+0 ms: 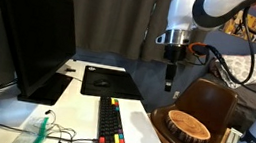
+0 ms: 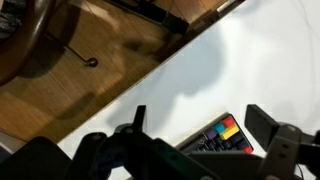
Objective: Press a button on the keyboard
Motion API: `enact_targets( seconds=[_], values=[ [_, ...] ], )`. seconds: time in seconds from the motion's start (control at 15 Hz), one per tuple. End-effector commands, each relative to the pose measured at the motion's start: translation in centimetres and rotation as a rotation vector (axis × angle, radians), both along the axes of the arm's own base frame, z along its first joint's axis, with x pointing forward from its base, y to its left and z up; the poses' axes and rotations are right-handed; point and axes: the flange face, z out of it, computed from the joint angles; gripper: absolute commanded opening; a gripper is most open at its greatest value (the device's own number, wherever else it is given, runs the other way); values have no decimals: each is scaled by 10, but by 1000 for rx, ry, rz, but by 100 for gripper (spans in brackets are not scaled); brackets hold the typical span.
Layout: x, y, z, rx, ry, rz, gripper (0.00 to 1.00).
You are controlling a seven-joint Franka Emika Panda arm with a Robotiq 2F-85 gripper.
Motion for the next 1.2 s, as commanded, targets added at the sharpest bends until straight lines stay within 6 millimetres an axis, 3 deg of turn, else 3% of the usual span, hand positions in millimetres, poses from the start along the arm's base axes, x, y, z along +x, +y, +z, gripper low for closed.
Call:
enact_targets(
  seconds=[0.0, 0.2, 0.27, 0.4, 1.0, 1.13],
  values=[
    [7, 7, -5, 29, 3, 15, 100],
    [13, 27, -18, 63, 16, 63, 100],
    [14, 34, -24, 78, 28, 66, 75],
    [16, 50, -41, 91, 61, 76, 68],
    [32, 115, -114, 226, 153, 131, 3],
    [41, 122, -122, 245, 137, 133, 0]
  ],
)
